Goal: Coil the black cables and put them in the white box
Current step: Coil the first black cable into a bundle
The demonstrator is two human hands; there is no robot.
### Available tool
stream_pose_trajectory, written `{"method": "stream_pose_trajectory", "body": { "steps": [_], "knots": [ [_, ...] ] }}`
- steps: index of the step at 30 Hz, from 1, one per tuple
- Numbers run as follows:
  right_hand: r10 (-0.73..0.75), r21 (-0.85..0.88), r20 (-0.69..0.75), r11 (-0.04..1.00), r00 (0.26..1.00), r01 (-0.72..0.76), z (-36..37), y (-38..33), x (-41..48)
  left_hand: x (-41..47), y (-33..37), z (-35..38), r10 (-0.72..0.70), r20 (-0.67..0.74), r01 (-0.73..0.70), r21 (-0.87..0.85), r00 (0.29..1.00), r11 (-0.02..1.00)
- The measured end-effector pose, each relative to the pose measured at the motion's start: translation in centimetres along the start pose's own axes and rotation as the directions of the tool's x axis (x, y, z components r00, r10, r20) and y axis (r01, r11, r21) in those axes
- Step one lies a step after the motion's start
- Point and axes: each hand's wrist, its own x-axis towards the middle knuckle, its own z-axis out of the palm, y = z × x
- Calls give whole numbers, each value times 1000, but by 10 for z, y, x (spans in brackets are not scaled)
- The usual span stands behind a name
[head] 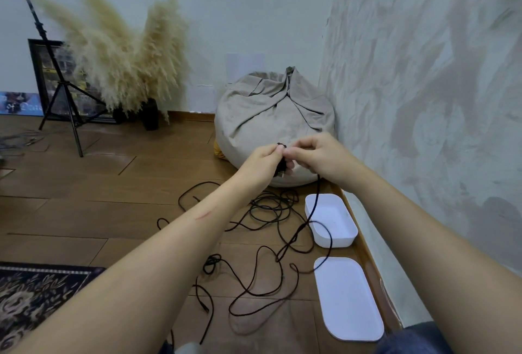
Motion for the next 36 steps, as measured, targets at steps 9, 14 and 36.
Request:
{"method": "stream_pose_trajectory", "body": {
  "steps": [9,14,36],
  "knots": [
    [111,227,-147,971,983,-75,-2,8,1,-11,7,0,-17,222,34,-71,975,997],
    [83,259,-96,964,992,-56,0,9,0,-8,4,2,14,97,-10,-41,995,999],
    [21,337,-120,941,993,20,18,16,4,-10,33,-9,115,227,-1,-446,967,895]
  ]
}}
